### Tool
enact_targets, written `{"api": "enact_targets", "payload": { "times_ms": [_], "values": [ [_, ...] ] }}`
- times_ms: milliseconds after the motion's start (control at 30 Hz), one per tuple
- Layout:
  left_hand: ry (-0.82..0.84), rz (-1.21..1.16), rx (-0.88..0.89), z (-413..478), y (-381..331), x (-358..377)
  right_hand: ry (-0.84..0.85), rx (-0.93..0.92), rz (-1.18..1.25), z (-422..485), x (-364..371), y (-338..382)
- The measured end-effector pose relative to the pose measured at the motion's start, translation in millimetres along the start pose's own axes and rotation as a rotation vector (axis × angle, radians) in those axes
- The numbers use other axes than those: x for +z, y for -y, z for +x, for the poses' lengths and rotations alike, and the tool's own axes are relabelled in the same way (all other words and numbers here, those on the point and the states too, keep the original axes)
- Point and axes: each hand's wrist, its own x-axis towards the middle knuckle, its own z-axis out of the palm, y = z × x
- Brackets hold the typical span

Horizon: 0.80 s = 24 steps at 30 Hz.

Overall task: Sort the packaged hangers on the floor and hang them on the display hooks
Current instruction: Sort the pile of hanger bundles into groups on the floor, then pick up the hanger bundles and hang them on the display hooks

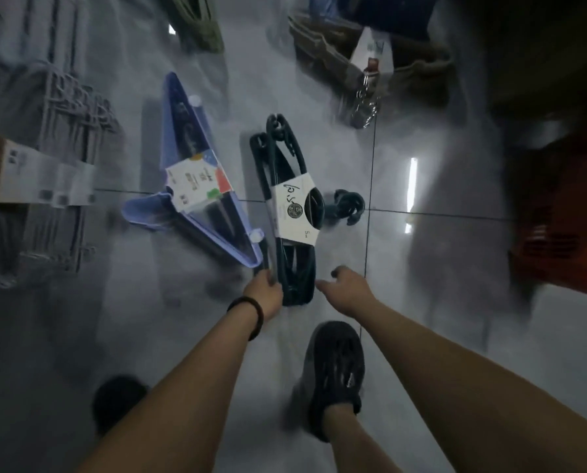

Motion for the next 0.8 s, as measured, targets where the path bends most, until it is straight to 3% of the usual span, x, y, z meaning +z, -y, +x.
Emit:
{"api": "enact_targets", "payload": {
  "times_ms": [200,467,667,800],
  "values": [
    [-0.048,-0.069,0.066,24.0,-13.6,37.1,0.003,-0.040,0.201,67.1,22.8,36.7],
    [-0.097,-0.275,0.082,33.3,-8.9,52.8,-0.275,0.036,0.008,90.3,33.8,36.3],
    [-0.058,-0.336,0.107,-7.5,-27.5,52.9,-0.273,-0.035,-0.067,63.4,-6.6,18.8],
    [-0.209,-0.509,0.092,-63.6,-53.1,42.8,-0.276,-0.084,-0.040,-9.5,-44.8,2.9]
  ]
}}
